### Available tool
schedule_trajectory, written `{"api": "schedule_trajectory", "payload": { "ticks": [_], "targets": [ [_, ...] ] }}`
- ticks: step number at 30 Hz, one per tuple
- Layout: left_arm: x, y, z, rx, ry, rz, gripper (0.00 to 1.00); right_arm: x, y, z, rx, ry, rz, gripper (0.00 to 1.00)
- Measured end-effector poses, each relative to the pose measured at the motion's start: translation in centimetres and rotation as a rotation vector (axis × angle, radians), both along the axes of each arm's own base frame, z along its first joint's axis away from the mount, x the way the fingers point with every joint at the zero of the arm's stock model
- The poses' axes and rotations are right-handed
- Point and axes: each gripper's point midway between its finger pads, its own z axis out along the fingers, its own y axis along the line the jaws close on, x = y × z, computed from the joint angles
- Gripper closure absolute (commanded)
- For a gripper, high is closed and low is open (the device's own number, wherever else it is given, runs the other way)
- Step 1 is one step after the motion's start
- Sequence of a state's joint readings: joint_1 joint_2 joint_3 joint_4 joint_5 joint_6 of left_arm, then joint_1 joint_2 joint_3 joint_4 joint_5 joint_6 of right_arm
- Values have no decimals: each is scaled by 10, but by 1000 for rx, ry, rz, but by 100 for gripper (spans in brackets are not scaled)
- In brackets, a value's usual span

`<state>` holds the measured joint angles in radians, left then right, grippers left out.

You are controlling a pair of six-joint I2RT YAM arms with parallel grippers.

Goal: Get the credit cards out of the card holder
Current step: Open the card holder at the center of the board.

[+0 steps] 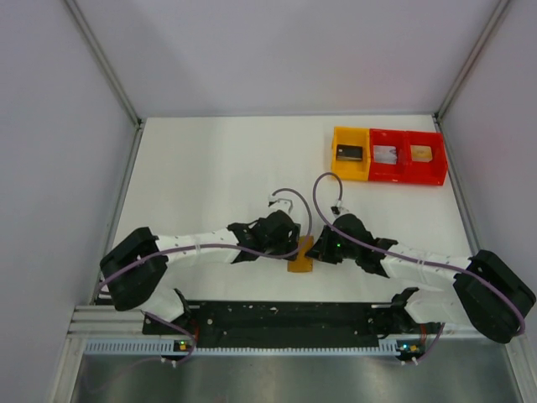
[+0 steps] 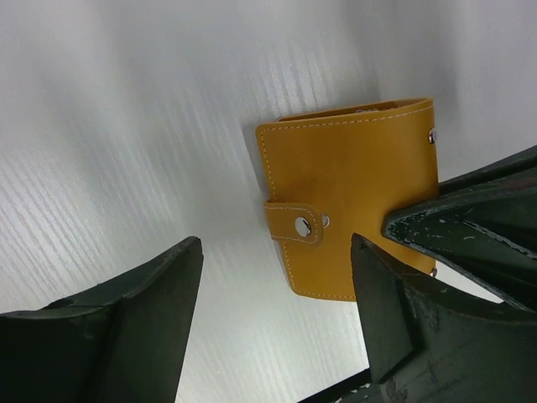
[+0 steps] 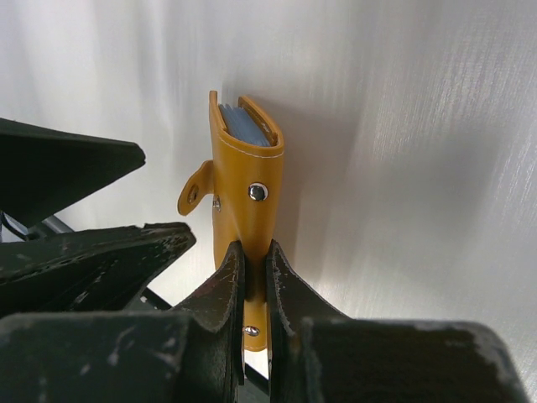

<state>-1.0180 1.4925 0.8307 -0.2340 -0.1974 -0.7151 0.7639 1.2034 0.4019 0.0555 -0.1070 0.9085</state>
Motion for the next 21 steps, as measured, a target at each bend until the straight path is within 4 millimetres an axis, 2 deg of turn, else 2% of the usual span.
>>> {"api": "schedule_trajectory", "payload": {
  "ticks": [3, 6, 12, 21],
  "targets": [
    [1, -1, -8, 23, 12, 2, 33, 0, 0, 0, 0, 0, 0, 100],
    [2, 1, -15, 46, 18, 9, 47, 0, 0, 0, 0, 0, 0, 100],
    [7, 6, -19, 75, 3, 38, 65, 0, 0, 0, 0, 0, 0, 100],
    [12, 12, -19, 95, -17, 67, 69, 0, 0, 0, 0, -4, 4, 100]
  ]
}}
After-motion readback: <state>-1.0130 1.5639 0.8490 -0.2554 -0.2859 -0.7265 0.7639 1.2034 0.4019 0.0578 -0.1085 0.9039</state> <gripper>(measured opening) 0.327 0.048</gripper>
